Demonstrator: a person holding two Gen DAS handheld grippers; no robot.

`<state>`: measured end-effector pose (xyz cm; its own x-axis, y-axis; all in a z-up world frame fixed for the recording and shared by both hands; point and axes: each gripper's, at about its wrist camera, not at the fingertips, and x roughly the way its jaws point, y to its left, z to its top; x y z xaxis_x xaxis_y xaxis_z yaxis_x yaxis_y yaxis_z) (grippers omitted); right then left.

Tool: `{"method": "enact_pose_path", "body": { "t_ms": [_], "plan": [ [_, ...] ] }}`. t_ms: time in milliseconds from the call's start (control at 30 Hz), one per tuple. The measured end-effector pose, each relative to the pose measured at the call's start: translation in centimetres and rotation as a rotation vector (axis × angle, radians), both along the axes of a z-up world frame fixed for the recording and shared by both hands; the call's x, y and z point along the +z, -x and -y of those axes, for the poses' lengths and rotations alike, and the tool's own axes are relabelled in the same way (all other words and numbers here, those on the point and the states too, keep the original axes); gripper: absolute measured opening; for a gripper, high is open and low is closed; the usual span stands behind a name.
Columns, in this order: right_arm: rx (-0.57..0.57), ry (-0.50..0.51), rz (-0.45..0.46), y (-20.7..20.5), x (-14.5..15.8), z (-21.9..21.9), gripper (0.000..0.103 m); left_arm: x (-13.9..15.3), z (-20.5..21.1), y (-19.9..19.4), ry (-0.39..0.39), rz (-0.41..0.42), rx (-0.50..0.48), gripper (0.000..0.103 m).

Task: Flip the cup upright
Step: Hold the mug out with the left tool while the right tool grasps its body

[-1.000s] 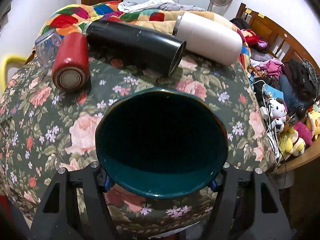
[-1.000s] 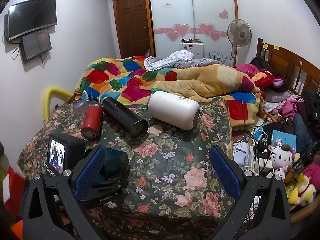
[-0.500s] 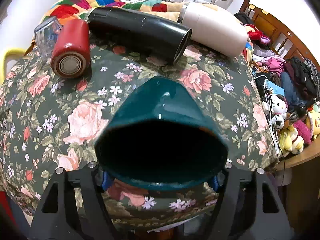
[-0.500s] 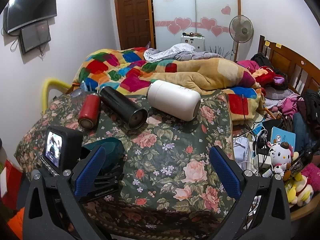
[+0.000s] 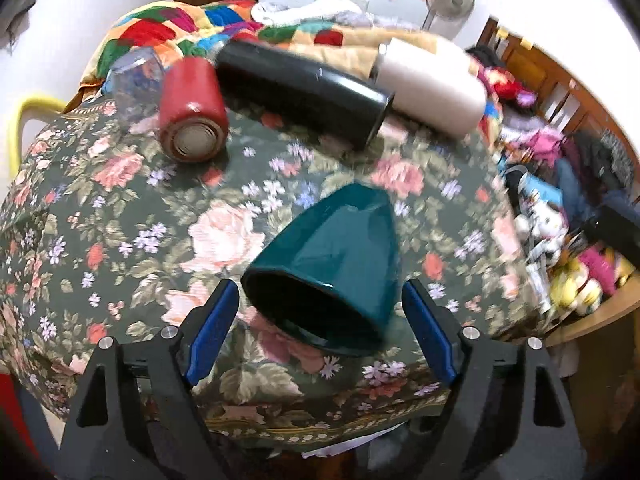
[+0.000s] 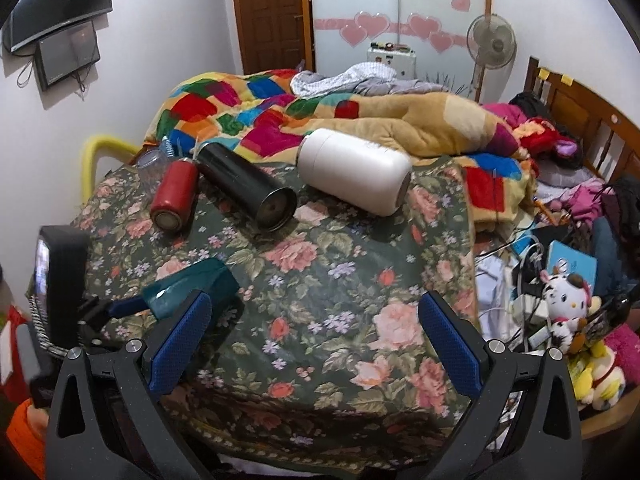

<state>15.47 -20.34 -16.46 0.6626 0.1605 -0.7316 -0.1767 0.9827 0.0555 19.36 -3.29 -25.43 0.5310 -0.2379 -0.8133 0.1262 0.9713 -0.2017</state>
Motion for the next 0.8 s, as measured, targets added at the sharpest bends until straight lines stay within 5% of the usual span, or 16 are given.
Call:
{"method": "enact_pose_path", "body": {
  "t_ms": [267,567,800],
  "plan": [
    [0.160,0.058,-0.063,-1.8,-2.8,-3.9,0.103,3.4,-4.0,2.2,-0.030,0.088,0.076,0.083],
    [0.555,0.321,-0.127,-3.8,-6.5,-11.6,0.101,1.9,-10.1,4.6,-0.062,0.034,0.225,0.083],
    [0.730,0.453,-0.183,-4.6,-8.6,-15.2,0.101,0.5,-12.4,6.2,-0.049,0.009,0.284,0.083]
  ]
}}
